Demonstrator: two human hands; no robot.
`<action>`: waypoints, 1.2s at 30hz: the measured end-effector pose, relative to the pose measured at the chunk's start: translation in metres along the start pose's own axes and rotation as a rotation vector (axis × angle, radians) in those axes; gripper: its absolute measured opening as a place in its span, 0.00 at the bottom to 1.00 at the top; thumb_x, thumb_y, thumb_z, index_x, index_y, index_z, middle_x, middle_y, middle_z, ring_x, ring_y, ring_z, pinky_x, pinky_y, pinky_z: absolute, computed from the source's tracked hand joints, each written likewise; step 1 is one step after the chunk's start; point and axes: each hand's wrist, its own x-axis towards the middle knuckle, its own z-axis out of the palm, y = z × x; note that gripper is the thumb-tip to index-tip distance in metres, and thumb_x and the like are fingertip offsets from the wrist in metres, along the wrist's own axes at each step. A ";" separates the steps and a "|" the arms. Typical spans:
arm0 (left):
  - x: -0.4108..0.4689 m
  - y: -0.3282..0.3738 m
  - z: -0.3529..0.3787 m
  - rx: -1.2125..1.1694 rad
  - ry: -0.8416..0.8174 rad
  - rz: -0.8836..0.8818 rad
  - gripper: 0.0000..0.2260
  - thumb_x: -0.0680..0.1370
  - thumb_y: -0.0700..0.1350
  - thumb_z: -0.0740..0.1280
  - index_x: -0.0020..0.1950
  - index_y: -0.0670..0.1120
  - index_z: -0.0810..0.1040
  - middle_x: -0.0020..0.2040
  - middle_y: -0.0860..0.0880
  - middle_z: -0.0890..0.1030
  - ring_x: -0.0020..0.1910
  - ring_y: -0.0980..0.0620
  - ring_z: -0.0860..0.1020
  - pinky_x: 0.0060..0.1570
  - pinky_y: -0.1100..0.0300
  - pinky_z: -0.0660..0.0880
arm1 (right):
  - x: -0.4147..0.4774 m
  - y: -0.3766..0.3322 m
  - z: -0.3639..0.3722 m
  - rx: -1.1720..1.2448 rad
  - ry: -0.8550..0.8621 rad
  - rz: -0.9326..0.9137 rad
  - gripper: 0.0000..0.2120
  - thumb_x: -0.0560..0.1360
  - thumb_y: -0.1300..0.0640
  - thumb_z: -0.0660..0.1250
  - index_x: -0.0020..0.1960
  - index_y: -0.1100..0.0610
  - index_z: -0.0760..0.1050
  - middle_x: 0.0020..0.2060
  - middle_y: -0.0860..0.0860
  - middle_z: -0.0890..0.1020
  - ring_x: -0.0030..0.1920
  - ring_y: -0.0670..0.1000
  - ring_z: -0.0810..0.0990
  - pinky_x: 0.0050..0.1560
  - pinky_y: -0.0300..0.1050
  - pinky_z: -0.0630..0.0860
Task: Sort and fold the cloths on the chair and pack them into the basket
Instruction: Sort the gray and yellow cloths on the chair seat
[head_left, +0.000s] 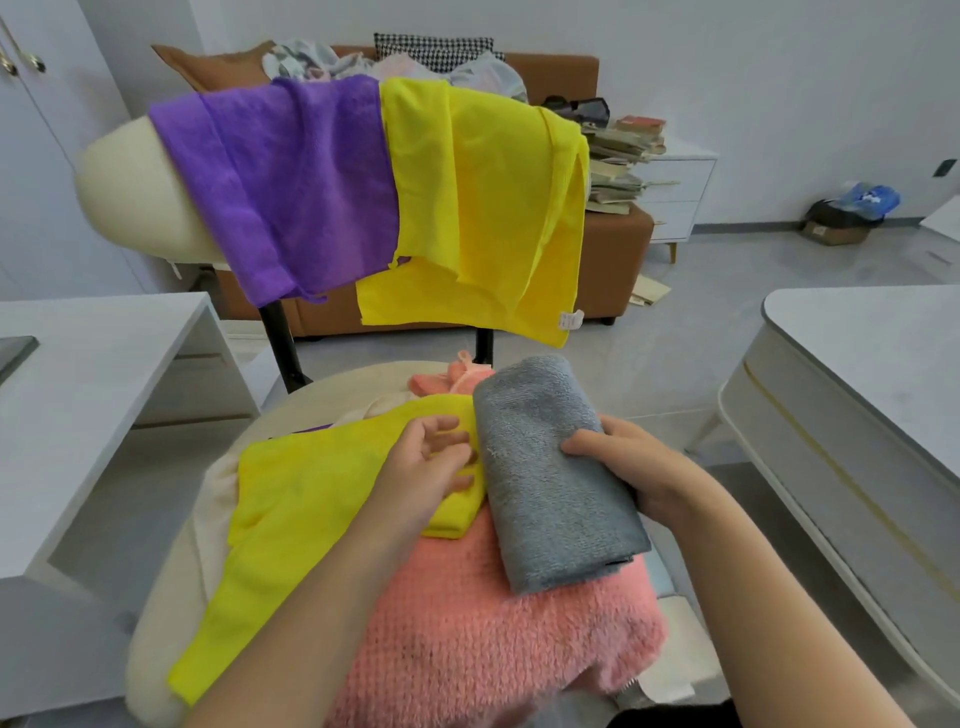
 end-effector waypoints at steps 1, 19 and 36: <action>0.002 0.001 0.002 -0.043 -0.025 -0.081 0.08 0.78 0.34 0.62 0.55 0.44 0.72 0.55 0.42 0.78 0.48 0.50 0.79 0.45 0.57 0.78 | 0.000 0.001 -0.005 -0.068 0.020 0.015 0.10 0.73 0.54 0.69 0.53 0.57 0.77 0.47 0.53 0.84 0.47 0.52 0.83 0.50 0.46 0.80; -0.016 0.016 -0.018 0.032 -0.350 0.166 0.23 0.62 0.41 0.73 0.56 0.43 0.76 0.49 0.52 0.83 0.50 0.56 0.81 0.45 0.63 0.77 | -0.017 -0.007 0.018 0.060 -0.201 -0.420 0.37 0.58 0.36 0.77 0.60 0.55 0.74 0.56 0.59 0.80 0.56 0.58 0.80 0.54 0.55 0.78; -0.024 0.021 -0.062 0.419 -0.091 0.549 0.15 0.64 0.59 0.71 0.46 0.60 0.70 0.36 0.58 0.74 0.31 0.60 0.71 0.32 0.65 0.71 | -0.002 -0.012 0.046 0.096 -0.231 -0.474 0.23 0.61 0.51 0.76 0.54 0.57 0.79 0.50 0.53 0.81 0.52 0.51 0.79 0.52 0.46 0.76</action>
